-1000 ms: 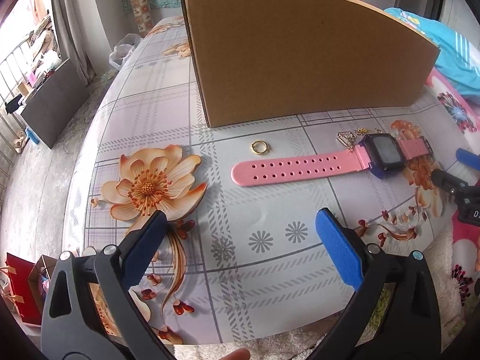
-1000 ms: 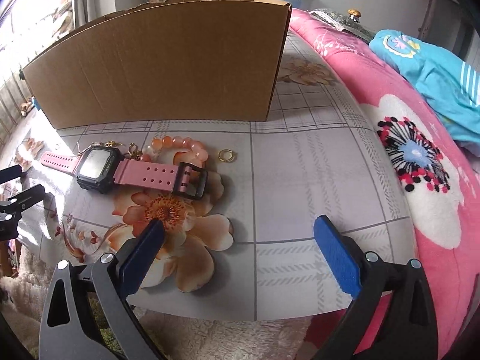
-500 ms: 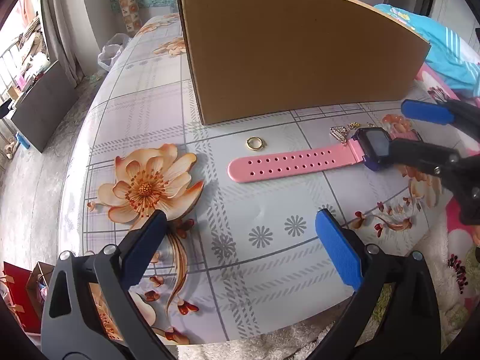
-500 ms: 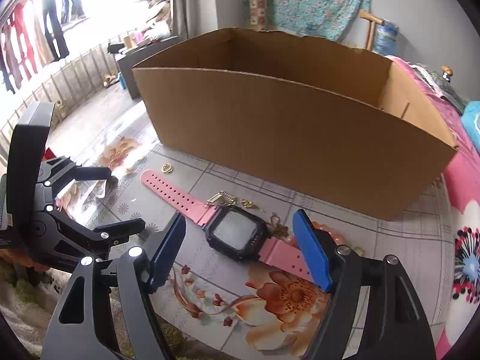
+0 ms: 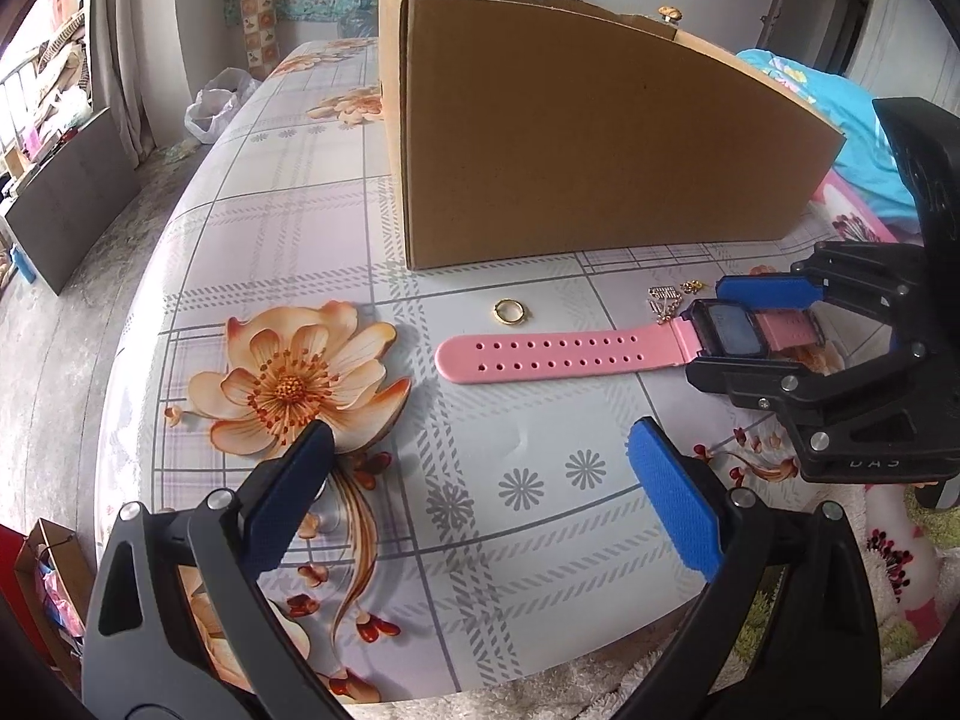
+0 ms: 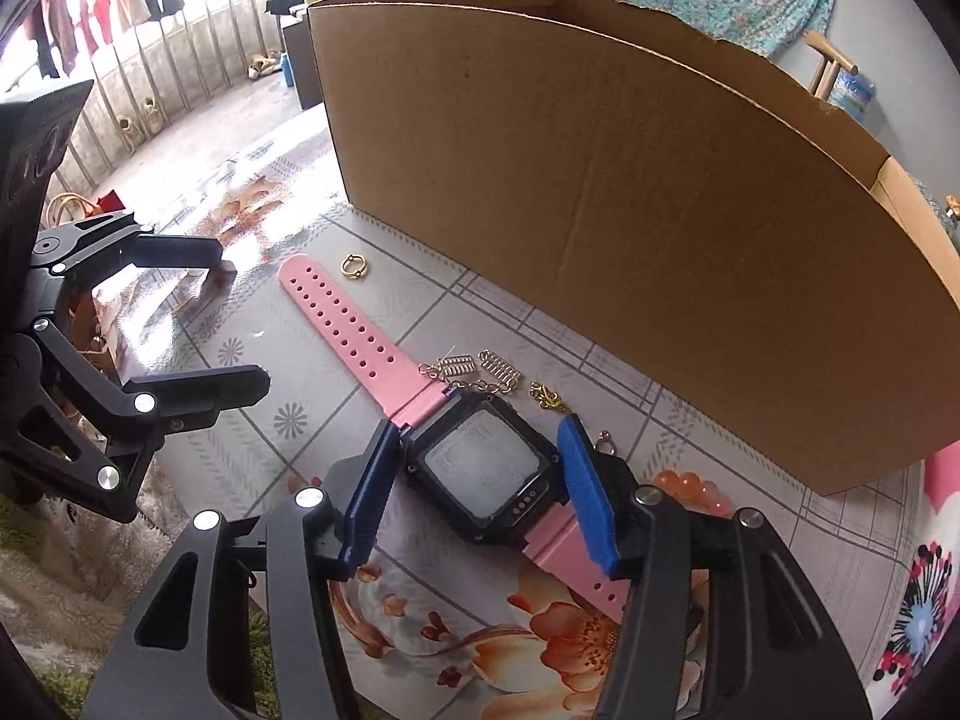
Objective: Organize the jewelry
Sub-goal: 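Lower the right gripper onto the pink-strap watch face and close it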
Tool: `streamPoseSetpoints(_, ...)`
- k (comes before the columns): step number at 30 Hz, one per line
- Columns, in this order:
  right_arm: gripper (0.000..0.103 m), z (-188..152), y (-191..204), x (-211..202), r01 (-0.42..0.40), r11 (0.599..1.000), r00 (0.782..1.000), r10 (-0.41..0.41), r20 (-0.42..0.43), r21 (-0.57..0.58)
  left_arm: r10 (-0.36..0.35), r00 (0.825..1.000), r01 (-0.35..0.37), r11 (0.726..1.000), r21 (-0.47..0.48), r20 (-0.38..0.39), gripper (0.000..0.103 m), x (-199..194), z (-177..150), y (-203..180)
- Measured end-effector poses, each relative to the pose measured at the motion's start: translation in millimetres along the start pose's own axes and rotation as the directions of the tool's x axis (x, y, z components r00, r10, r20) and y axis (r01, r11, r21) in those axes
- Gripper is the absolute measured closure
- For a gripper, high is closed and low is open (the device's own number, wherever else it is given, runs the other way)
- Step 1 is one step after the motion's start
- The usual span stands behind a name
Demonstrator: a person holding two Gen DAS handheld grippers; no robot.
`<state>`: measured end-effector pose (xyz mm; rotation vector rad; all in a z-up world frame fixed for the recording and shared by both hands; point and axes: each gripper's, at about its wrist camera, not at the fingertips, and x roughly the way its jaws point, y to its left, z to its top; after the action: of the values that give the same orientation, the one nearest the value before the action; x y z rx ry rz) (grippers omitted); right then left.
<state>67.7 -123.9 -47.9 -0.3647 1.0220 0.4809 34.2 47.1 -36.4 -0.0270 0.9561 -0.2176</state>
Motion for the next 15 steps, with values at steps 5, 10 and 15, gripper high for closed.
streamPoseSetpoints(5,0.050,-3.4,4.1,-5.0,-0.004,1.000,1.000,0.005,-0.019,0.017,-0.003,1.000,0.003,1.000,-0.002,0.031,0.019,-5.1,-3.5,7.5)
streamPoseSetpoints(10,0.050,-7.1,-7.4,-10.7,-0.101,0.989,0.994,0.105,-0.029,0.105,-0.044,0.997,0.044,0.999,0.004,0.066,0.036,-15.5,-6.5,11.0)
streamPoseSetpoints(15,0.050,-12.1,-28.0,-11.8,-0.212,0.955,0.975,0.222,-0.027,0.206,-0.046,0.991,0.029,0.990,0.138,0.122,0.046,-27.6,-11.9,-10.6)
